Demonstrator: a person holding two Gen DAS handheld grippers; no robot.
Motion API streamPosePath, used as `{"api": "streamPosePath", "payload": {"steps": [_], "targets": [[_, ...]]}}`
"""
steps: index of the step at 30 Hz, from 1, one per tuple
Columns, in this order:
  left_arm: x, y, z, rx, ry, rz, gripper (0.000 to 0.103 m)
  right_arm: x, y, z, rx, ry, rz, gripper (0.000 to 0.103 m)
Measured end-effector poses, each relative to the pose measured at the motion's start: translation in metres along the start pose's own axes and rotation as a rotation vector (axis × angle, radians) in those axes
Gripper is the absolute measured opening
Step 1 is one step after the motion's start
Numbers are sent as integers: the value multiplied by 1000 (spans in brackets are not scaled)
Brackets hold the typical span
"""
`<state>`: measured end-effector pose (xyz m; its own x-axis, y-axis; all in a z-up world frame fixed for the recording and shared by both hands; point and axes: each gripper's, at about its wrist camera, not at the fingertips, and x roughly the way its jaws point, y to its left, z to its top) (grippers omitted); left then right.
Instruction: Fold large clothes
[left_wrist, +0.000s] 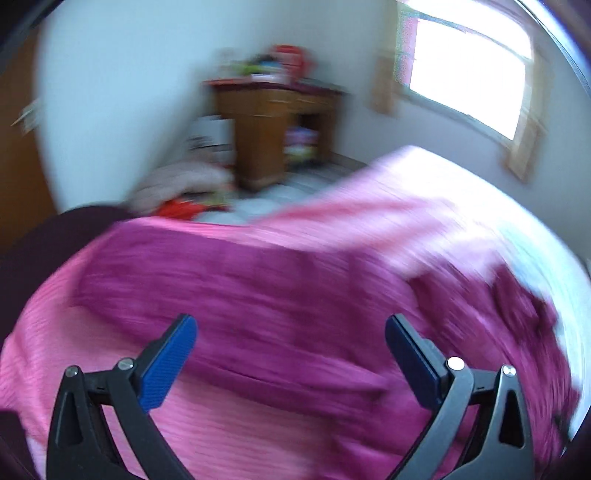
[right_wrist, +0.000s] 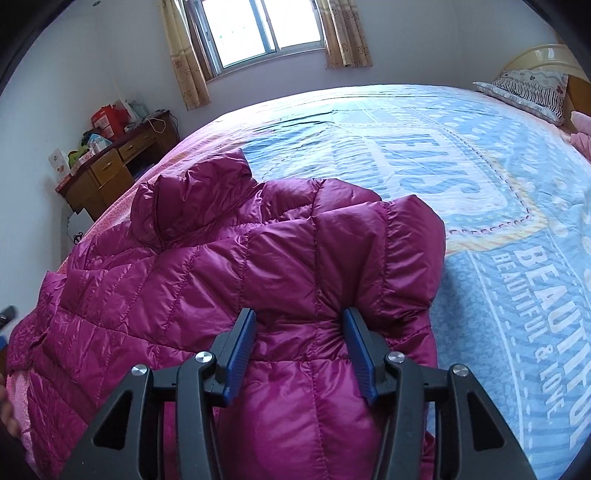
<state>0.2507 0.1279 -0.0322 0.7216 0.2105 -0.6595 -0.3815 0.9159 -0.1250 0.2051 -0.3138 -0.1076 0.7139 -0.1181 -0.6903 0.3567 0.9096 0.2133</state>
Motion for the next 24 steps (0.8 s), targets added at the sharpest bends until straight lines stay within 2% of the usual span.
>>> {"api": "streamPosePath", "payload": {"steps": [4,7,9,12,13,14,15,17,20,22,24], "targets": [[15,96,20,-294,-6,177,103,0,1,0,-7,0,-7,51],[42,138,19,-414,87,221,101,0,4,-1,-14,1,-15,51],[60,155,15,-469,146,223,98,1,5,-1,-19,2,-22,51],[80,158,7,-486,194,195,90,1,7,-1,-24,3,-29,51],[81,151,8,-446,173,213,86,1,8,-1,-25,3,-31,51],[81,147,8,-431,170,206,83,2,8,-1,-27,3,-34,51],[84,142,9,-424,175,178,75,2,9,-1,-28,3,-36,51],[86,136,10,-414,172,170,71,3,11,-1,-34,4,-43,51],[90,134,14,-394,162,158,52,3,13,-1,-43,5,-56,51],[89,136,18,-386,152,138,32,3,14,-2,-44,4,-58,51],[89,134,23,-366,135,118,17,3,14,-2,-43,4,-57,51]]}}
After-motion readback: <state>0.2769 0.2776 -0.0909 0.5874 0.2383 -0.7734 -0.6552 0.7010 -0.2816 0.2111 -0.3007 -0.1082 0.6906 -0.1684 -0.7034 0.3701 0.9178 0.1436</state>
